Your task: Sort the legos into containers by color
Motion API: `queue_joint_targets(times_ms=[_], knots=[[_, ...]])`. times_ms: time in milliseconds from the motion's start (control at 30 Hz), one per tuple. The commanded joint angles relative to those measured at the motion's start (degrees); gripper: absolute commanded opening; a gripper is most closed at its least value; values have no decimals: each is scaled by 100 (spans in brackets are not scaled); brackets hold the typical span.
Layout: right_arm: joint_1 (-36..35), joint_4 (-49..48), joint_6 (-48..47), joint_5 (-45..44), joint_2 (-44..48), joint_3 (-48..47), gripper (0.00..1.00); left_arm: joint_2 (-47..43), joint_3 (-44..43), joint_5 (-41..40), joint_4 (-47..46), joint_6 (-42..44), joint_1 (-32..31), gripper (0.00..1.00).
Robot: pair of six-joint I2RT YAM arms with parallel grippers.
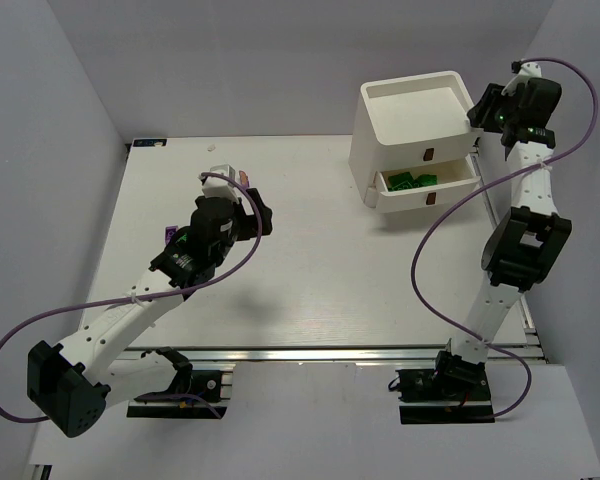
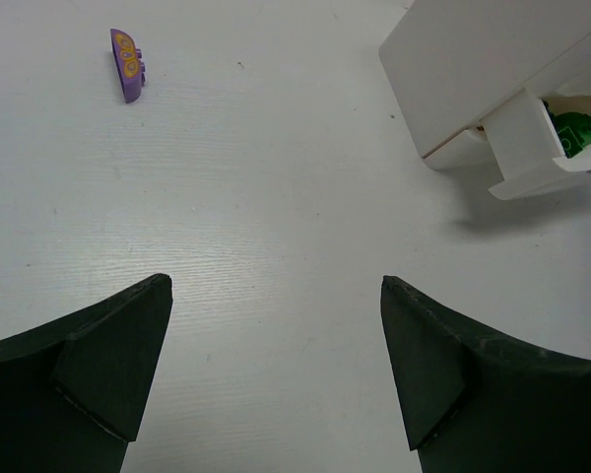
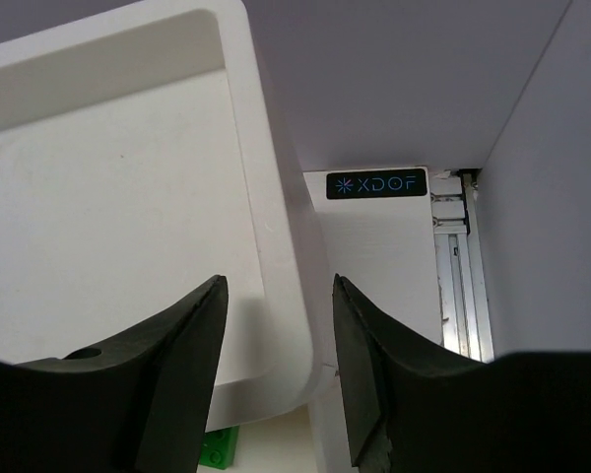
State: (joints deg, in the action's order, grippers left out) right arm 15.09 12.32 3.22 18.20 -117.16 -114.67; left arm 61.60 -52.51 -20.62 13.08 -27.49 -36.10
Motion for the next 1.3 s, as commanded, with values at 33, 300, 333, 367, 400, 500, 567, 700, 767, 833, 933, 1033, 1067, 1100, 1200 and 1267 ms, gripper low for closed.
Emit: queue_joint_targets(times_ms=[33,300,333,367,400,500,567,700,767,833,933,1033,1067,1100,1200,1267], knots=[[3,-256,-120,-88,-227,-319,52,-61,-92,-126,151,-20,24,96],[-6,-151,-208,236,-325,-267,27,-61,-172,-319,300,24,24,96],[-6,-133,-208,272,-290,-214,23,-78,-172,-337,309,15,24,96],[2,-116,-208,316,-255,-153,20,-96,-137,-355,318,-2,24,96],[-6,-107,-199,394,-219,-65,15,-148,-119,-372,327,-11,24,96],[-15,-10,-147,571,-35,120,12,-227,-22,-425,335,-64,24,96],[-68,8,-85,641,149,322,12,-272,13,-451,353,-81,24,96],[-155,-28,20,597,369,578,12,-298,39,-495,371,-73,24,96],[-173,60,55,667,387,613,12,-298,39,-522,371,-55,24,96],[-191,87,126,729,484,674,11,-281,39,-539,397,-46,24,96],[-235,34,187,747,589,832,11,-315,92,-548,371,-73,24,96],[-270,95,266,834,572,754,11,-324,136,-531,353,-90,24,96],[-270,113,301,852,554,753,11,-316,136,-539,353,-99,24,96],[-279,148,336,861,554,745,11,-316,127,-539,353,-99,24,96],[-296,157,468,870,598,814,12,-316,136,-583,353,-99,24,96],[-288,157,565,887,616,859,23,-281,145,-653,336,-108,24,96]])
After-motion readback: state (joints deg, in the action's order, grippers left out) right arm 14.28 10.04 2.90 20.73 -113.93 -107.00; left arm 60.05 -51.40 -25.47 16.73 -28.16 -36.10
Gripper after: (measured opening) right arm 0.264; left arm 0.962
